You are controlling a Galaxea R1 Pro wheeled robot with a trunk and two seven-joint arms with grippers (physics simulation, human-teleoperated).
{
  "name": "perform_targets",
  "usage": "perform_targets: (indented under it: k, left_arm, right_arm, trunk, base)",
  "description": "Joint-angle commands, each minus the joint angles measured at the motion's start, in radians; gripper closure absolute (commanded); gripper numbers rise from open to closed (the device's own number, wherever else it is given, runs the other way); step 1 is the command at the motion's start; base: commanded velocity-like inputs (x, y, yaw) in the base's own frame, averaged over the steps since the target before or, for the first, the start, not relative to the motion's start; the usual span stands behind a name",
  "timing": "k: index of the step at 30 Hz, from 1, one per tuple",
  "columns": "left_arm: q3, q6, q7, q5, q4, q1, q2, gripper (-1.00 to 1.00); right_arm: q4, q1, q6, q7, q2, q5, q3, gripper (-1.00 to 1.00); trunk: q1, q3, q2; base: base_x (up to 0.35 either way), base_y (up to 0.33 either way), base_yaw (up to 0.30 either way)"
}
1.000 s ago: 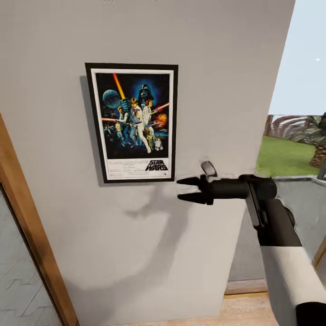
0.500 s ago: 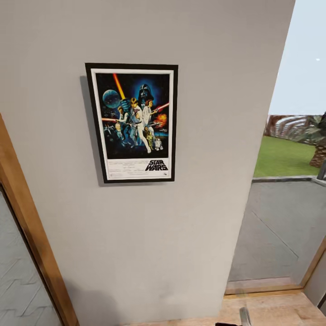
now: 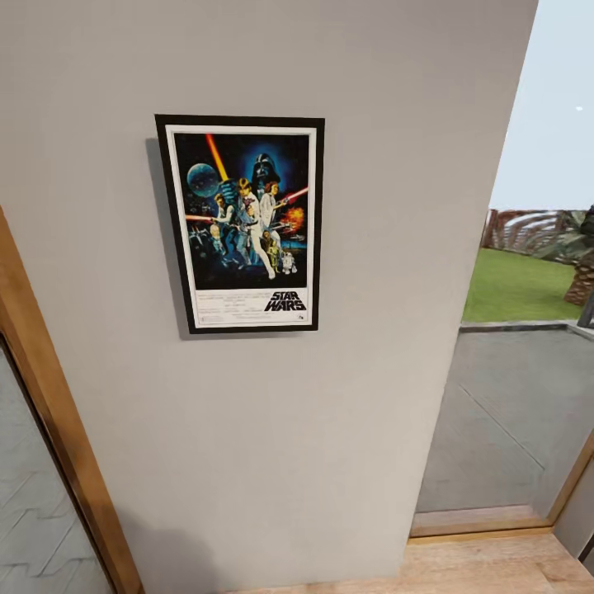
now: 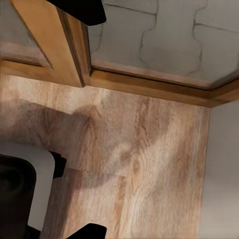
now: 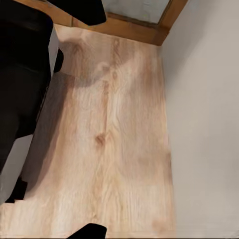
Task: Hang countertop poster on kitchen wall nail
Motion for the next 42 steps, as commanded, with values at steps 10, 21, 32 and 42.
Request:
perform_targets:
  k: [10,21,32,42]
  left_arm:
    - [-0.019,-0.002,-0.001,0.0,0.002,0.0,-0.003,-1.0]
    - [-0.02,-0.002,-0.001,0.0,0.003,0.0,-0.003,-1.0]
    - [-0.02,-0.002,-0.001,0.0,0.003,0.0,-0.005,-1.0]
    - [-0.02,-0.002,-0.001,0.0,0.003,0.0,-0.005,-1.0]
  right_arm:
    - [0.005,-0.001,-0.005,-0.182,0.041,0.007,-0.006,-1.0]
    - [0.007,-0.001,-0.007,-0.19,0.042,0.006,-0.006,-1.0]
    - [0.039,-0.001,-0.008,-0.19,0.042,0.005,-0.006,-1.0]
    - [0.199,-0.002,-0.008,-0.19,0.041,0.003,-0.008,-1.0]
  trunk:
    - [0.0,0.01,-0.001]
    - [0.0,0.028,-0.001]
    - [0.0,0.044,-0.001]
    - [0.0,0.046,-0.001]
  base:
    - [0.0,0.0,0.0]
    - [0.0,0.0,0.0]
    - [0.0,0.0,0.0]
    - [0.0,0.0,0.0]
